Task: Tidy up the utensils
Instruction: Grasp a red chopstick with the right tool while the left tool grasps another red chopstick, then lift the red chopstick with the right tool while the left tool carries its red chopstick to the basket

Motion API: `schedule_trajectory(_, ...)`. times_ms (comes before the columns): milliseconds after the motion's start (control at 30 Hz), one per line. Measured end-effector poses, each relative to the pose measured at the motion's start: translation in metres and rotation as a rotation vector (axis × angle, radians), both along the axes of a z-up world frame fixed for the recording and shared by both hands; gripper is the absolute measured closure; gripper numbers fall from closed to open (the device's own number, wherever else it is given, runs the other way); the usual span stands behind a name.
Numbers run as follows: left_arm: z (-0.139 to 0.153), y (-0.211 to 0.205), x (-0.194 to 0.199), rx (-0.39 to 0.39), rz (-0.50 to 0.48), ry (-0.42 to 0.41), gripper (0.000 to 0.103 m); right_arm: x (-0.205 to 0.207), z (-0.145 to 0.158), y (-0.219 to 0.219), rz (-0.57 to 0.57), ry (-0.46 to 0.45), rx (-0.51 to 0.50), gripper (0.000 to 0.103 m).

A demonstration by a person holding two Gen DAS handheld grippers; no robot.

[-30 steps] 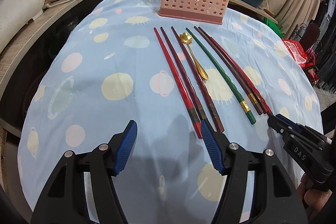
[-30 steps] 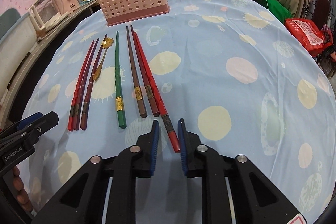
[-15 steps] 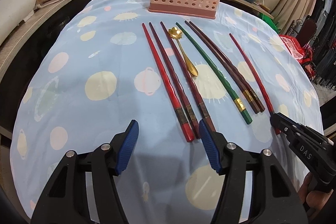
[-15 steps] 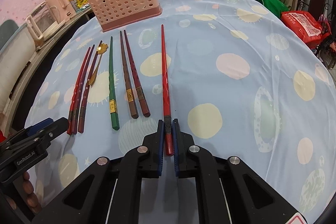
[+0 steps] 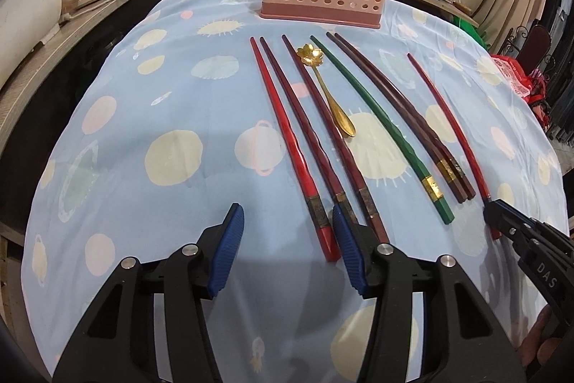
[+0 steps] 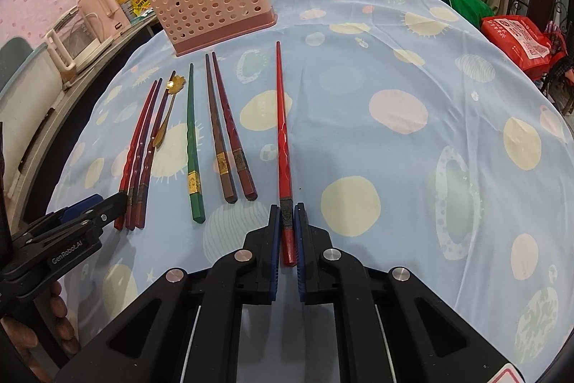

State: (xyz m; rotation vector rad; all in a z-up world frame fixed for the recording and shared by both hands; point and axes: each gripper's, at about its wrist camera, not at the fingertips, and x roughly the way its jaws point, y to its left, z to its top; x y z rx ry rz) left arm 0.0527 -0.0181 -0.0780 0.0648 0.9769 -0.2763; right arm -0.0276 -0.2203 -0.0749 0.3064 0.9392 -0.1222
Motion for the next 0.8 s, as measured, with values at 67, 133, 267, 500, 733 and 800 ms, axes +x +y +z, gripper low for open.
schedule_trajectory(67,0.0,0.001,-0.001,0.006,-0.003,-0.007,0.061,0.0,0.0,0.0,0.002,0.0,-0.002,0.096)
schedule_trajectory(133,0.0,0.004,-0.001,0.002,-0.003,-0.006,0.07,0.0,0.0,0.0,0.001,0.002,0.0,0.096)
schedule_trajectory(267,0.002,0.012,0.0,-0.031,-0.01,0.015,0.089,0.001,0.001,0.001,0.002,0.005,-0.003,0.096)
schedule_trajectory(500,0.004,0.016,-0.004,-0.044,-0.022,0.028,0.094,-0.001,0.003,0.001,0.003,0.005,0.005,0.096)
schedule_trajectory(733,0.024,0.025,-0.01,-0.063,-0.025,-0.006,0.094,-0.009,0.018,0.0,0.003,-0.024,0.007,0.096)
schedule_trajectory(800,0.032,0.03,-0.012,-0.069,-0.019,-0.02,0.094,-0.012,0.024,-0.001,0.002,-0.038,0.008,0.096)
